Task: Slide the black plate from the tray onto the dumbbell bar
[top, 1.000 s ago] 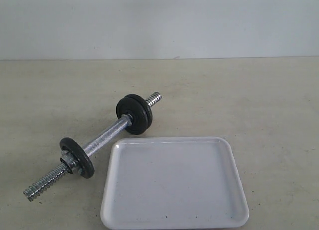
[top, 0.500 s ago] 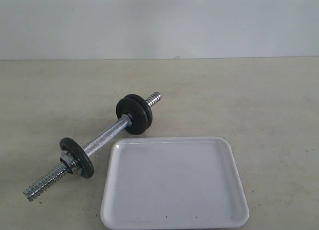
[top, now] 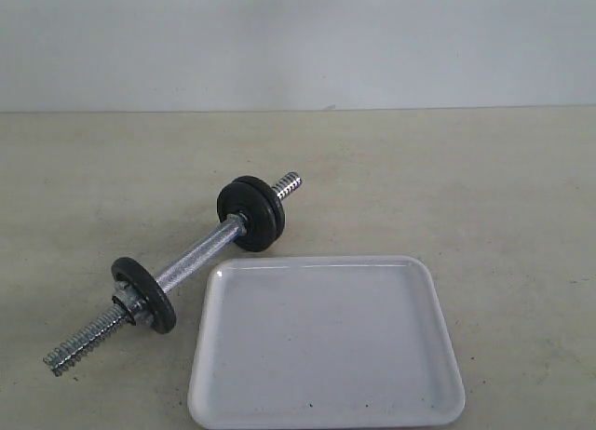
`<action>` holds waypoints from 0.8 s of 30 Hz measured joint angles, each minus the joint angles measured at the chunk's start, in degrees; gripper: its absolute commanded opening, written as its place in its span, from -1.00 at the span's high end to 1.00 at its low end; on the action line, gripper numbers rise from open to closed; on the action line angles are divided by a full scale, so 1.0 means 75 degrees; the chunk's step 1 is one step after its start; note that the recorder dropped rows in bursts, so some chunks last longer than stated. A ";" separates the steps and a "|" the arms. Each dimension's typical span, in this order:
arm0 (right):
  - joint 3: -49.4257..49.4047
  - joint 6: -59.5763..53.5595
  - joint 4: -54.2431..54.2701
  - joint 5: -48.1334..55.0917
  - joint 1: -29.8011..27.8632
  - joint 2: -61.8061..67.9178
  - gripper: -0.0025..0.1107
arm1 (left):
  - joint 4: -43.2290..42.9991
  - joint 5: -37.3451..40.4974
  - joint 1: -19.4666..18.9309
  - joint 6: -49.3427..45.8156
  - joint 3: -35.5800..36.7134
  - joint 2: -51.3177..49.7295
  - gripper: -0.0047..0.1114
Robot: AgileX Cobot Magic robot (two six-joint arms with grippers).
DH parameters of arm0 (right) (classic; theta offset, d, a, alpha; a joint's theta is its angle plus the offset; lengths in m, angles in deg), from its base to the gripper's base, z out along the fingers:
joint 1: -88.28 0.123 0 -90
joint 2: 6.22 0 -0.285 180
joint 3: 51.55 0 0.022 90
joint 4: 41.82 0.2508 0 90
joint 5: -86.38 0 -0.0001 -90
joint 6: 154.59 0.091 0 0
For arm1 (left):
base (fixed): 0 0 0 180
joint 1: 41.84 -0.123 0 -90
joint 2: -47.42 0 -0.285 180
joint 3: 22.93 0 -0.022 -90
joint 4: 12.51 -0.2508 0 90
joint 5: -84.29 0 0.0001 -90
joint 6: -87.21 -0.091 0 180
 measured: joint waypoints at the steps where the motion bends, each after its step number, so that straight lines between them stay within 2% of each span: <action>1: 0.0000 0.0000 0.0000 0.0000 -0.0080 0.0000 0.96 | 0.0000 0.0000 0.0000 0.0000 0.0000 0.0000 0.84; 17: -0.1314 0.0434 0.0000 0.0031 -0.0181 -0.0019 0.96 | 0.0000 0.0000 0.0000 0.0000 0.0000 0.0000 0.84; 24: -0.1314 -0.0279 0.0000 0.0394 -0.0181 -0.0019 0.96 | 0.0000 0.0000 0.0000 0.0000 0.0000 0.0000 0.84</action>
